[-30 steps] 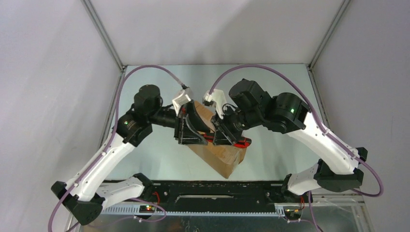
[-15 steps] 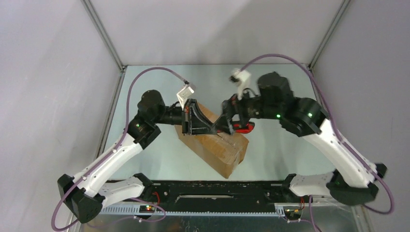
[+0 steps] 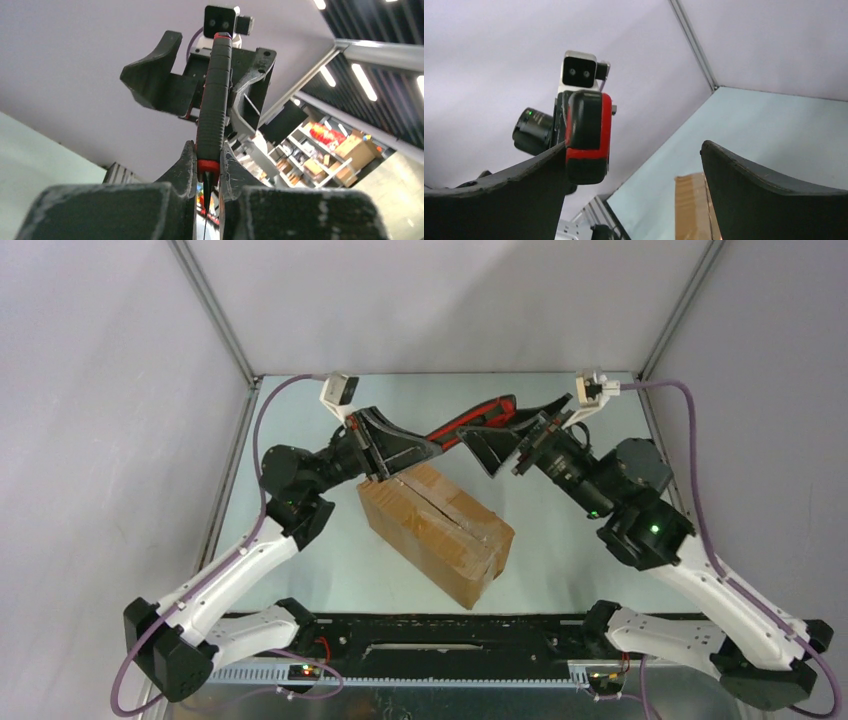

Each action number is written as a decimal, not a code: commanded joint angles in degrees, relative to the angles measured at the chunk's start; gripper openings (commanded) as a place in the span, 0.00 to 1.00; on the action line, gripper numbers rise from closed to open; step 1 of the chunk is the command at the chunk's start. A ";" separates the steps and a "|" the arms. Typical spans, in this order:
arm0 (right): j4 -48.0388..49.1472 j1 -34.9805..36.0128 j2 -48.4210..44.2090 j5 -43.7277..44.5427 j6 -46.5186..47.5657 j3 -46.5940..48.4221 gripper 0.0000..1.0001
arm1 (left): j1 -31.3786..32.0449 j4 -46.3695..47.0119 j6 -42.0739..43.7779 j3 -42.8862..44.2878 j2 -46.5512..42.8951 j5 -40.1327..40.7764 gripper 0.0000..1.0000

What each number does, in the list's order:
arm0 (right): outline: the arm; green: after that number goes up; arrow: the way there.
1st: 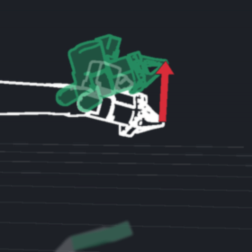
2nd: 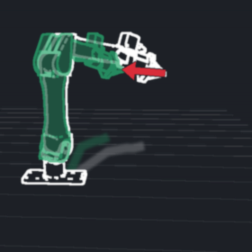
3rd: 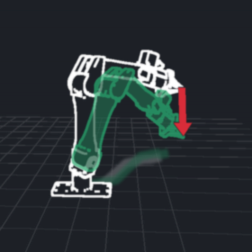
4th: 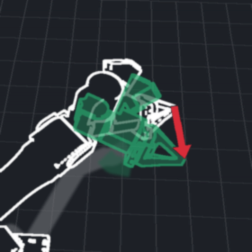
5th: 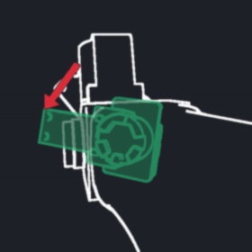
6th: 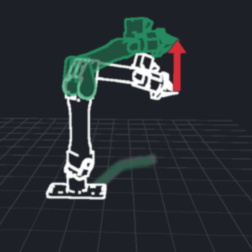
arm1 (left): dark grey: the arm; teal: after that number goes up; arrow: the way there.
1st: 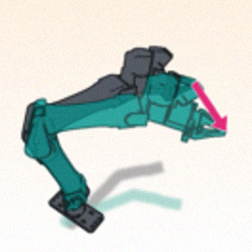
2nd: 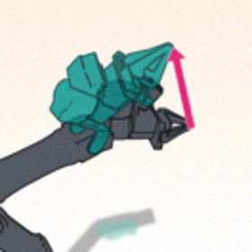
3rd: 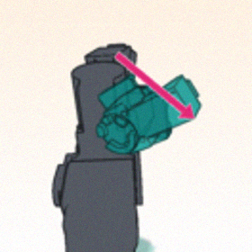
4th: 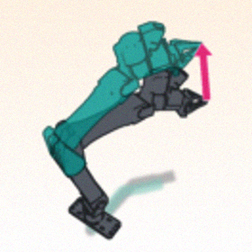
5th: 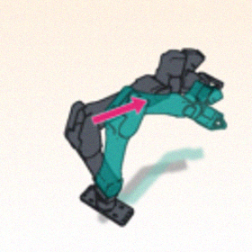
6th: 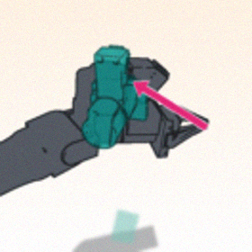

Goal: Unpack the express box
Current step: Cut the express box at the center of the board.

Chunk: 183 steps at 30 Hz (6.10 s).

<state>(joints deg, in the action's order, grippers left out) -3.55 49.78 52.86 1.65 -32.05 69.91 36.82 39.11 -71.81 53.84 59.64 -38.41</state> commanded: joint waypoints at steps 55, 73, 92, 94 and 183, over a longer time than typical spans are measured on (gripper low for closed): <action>-23.87 3.09 21.89 -37.95 17.76 20.81 0.00 | -4.12 -53.54 41.20 30.81 4.71 -12.23 0.24; -12.98 0.54 19.15 -42.16 11.00 13.87 0.31 | -8.08 -37.14 30.38 28.59 5.66 -18.56 0.00; -11.14 -1.07 19.19 -41.51 9.79 13.94 0.36 | -6.23 -44.36 35.99 29.60 6.05 -17.58 0.00; -11.51 -0.93 19.29 -41.44 9.88 14.02 0.30 | -6.29 -43.45 35.39 29.38 5.85 -17.08 0.00; 32.01 6.47 39.12 5.43 27.21 2.62 0.00 | -19.57 -67.30 27.61 -9.82 -7.45 27.04 0.90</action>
<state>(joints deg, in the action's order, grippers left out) 21.12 55.00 92.90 2.00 -7.44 74.70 17.15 -30.50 -40.97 46.37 52.60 -14.13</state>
